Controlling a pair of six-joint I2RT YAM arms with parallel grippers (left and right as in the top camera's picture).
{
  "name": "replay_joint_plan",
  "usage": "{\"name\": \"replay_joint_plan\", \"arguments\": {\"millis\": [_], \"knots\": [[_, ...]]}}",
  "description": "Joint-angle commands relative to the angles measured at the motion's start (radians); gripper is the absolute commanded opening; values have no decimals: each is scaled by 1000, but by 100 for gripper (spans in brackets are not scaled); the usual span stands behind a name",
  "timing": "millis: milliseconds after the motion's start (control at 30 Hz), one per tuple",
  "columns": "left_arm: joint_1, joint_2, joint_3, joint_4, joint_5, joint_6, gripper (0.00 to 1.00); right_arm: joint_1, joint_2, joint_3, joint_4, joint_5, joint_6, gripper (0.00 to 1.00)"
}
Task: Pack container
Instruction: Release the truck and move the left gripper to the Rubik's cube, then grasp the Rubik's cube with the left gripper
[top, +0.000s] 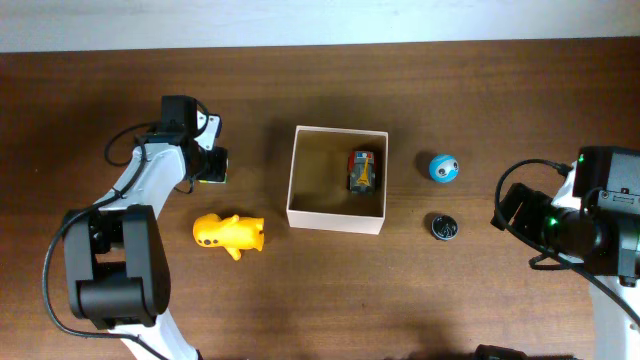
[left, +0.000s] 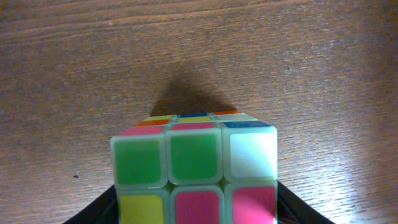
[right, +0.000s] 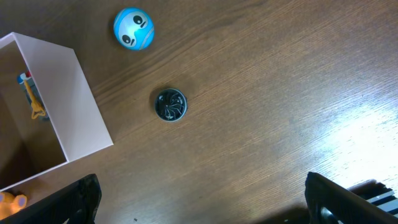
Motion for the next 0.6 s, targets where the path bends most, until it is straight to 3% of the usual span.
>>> {"name": "replay_joint_plan", "arguments": {"millis": [0, 167, 333, 567], "knots": [[0, 10, 2, -24, 24, 0, 47, -8, 0, 14, 2, -2, 1, 99], [-5, -33, 51, -109, 61, -16, 39, -8, 0, 14, 0, -2, 1, 99], [-38, -156, 143, -244, 61, -78, 38, -8, 0, 14, -1, -3, 1, 99], [-241, -435, 219, -334, 55, -180, 37, -8, 0, 14, -2, -3, 1, 99]]}}
